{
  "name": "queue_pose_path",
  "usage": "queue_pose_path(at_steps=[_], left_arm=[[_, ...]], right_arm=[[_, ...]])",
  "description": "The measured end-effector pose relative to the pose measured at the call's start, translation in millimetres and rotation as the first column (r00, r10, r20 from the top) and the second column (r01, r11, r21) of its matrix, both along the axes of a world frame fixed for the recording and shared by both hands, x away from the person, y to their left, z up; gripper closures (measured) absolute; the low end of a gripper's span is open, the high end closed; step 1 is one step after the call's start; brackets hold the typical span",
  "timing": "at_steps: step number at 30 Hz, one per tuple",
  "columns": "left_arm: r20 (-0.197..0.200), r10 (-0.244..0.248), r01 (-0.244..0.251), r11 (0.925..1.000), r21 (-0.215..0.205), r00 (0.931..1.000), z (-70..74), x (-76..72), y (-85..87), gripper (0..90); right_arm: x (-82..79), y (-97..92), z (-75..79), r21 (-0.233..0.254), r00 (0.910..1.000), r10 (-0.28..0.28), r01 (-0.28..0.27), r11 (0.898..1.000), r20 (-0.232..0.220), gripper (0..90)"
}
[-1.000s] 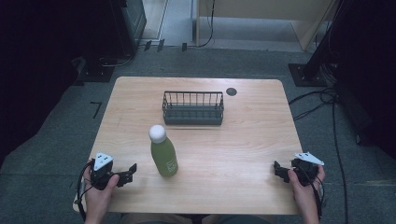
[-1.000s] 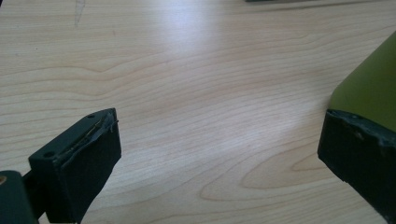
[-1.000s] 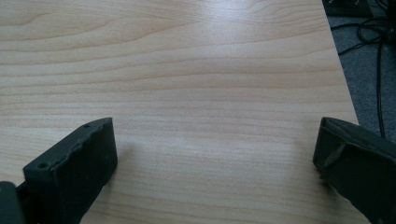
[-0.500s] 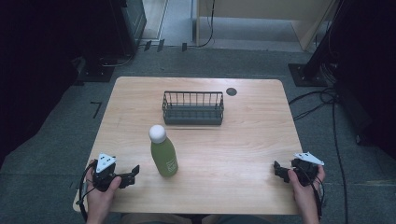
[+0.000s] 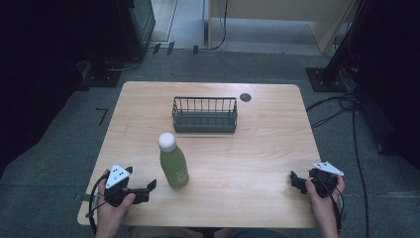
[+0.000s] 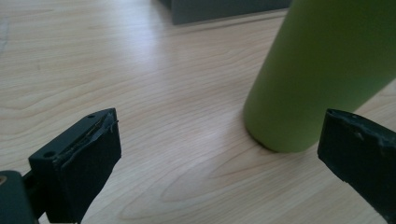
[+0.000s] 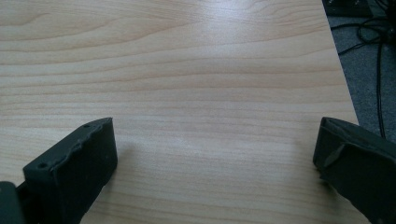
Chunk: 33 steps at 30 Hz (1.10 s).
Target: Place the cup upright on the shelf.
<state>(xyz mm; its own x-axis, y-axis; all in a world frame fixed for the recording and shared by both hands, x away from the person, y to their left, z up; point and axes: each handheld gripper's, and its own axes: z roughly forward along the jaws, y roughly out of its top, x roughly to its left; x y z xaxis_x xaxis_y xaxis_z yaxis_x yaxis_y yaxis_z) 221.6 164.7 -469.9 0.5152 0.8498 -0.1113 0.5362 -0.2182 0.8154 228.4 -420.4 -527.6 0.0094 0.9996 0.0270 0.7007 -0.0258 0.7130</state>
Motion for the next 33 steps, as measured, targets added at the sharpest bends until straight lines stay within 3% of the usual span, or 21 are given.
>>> queue_pose_path(at_steps=[21, 27, 33], left_arm=[[0.015, -0.073, 0.073, 0.9973, -0.01, 0.9972, 1.1, -9.4, -37.0, 0.1], [0.025, -0.074, 0.074, 0.997, -0.02, 0.997, -1.5, -7.9, -50.4, 0.1], [0.04, -0.039, 0.04, 0.9988, -0.027, 0.9984, -1.8, -5.2, -63.6, 4.0]], right_arm=[[0.0, 0.0, 0.0, 0.0, 1.0, 0.0, 0.0, 1.0, 0.0, 0.0], [0.0, 0.0, 0.0, 0.0, 1.0, 0.0, 0.0, 1.0, 0.0, 0.0], [-0.1, 0.1, 0.0, 0.0, 1.0, 0.0, 0.0, 1.0, 0.0, 0.0]])
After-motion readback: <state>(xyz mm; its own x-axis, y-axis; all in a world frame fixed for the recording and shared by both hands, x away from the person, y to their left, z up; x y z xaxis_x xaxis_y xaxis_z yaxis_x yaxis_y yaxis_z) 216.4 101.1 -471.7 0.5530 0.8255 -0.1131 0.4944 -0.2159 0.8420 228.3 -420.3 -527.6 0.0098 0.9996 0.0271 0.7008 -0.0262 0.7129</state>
